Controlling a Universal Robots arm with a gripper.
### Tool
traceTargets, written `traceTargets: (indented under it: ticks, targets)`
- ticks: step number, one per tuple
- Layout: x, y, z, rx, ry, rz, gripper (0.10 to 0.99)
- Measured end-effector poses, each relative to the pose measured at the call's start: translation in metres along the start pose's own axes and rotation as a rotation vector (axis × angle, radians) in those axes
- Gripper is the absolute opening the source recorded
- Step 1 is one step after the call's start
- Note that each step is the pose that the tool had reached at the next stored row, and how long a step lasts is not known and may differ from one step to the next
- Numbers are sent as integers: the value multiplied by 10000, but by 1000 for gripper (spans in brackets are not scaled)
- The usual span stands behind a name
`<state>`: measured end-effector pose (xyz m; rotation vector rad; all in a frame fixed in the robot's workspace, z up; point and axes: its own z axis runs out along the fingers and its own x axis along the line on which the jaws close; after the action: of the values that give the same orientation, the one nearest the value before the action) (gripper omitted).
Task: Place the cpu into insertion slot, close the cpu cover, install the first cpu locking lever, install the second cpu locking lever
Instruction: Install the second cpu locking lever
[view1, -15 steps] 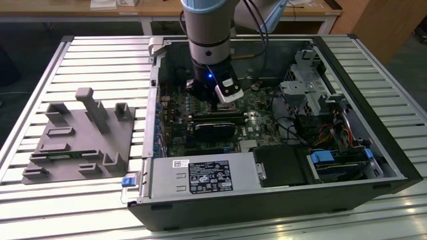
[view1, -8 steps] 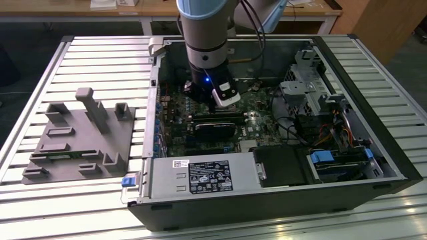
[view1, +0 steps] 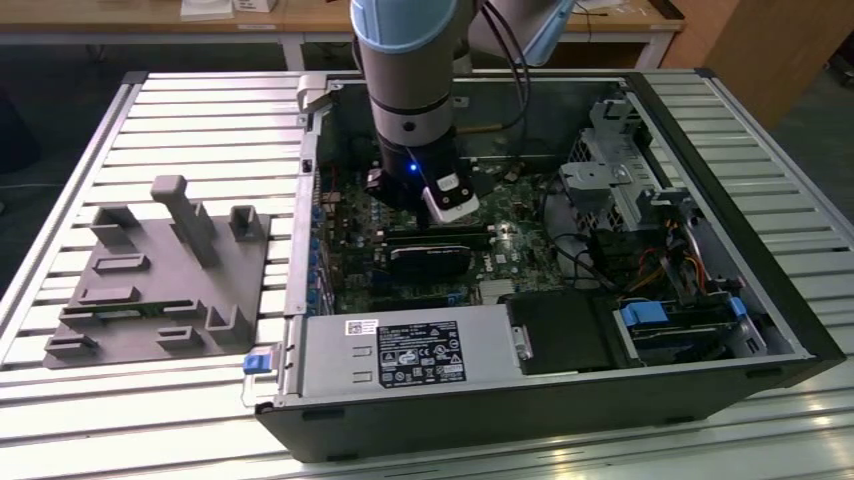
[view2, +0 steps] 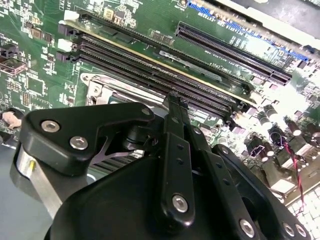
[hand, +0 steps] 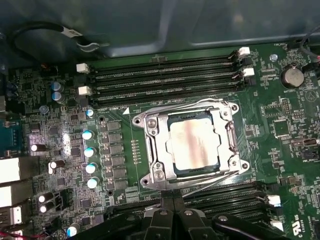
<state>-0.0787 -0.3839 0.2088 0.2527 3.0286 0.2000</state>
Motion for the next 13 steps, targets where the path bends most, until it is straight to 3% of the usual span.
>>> traceTargets:
  ticks: [3,6,13]
  targets:
    - [-2,-37,-1,-209,33,22,106]
    - [3,-67,-1,-322,52,35,106]
    - [88,-99,24,-402,65,44,106]
